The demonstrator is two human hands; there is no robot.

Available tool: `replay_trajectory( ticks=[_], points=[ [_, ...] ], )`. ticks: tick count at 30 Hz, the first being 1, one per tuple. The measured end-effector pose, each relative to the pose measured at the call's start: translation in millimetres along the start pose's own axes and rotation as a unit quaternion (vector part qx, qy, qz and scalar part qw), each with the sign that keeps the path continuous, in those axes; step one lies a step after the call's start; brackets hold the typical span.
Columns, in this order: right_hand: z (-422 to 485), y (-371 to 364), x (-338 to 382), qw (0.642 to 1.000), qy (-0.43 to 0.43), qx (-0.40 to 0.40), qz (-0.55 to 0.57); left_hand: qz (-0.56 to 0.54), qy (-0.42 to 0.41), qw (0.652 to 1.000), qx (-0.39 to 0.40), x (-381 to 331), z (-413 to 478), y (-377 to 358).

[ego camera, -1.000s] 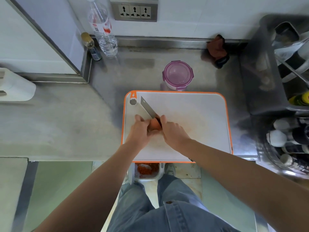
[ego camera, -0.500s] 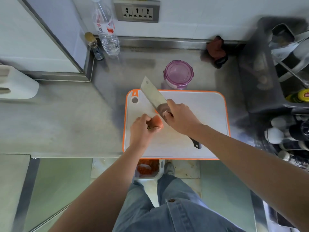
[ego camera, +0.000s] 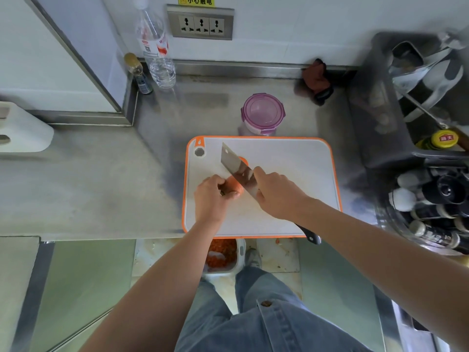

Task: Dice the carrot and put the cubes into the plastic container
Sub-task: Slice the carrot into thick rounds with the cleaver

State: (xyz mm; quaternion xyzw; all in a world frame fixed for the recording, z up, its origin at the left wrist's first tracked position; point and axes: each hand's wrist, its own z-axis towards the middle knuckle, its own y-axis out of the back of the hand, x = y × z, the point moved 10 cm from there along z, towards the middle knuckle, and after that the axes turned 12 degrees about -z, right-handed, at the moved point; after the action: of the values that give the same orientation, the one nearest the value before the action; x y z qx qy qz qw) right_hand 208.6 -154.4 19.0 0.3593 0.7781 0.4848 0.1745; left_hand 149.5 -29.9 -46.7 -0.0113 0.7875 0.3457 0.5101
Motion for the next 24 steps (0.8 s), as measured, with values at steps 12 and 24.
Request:
replay_trajectory(
  ticks=[12, 24],
  points=[
    [9.2, -16.4, 3.1, 1.0, -0.006, 0.014, 0.023, 0.005, -0.009, 1.0, 0.004, -3.9, 1.7, 1.7],
    [36.3, -28.2, 12.7, 0.999, -0.015, -0.002, 0.031, -0.011, 0.036, 0.999, 0.038, 1.7, 17.1, 2.8]
  ],
)
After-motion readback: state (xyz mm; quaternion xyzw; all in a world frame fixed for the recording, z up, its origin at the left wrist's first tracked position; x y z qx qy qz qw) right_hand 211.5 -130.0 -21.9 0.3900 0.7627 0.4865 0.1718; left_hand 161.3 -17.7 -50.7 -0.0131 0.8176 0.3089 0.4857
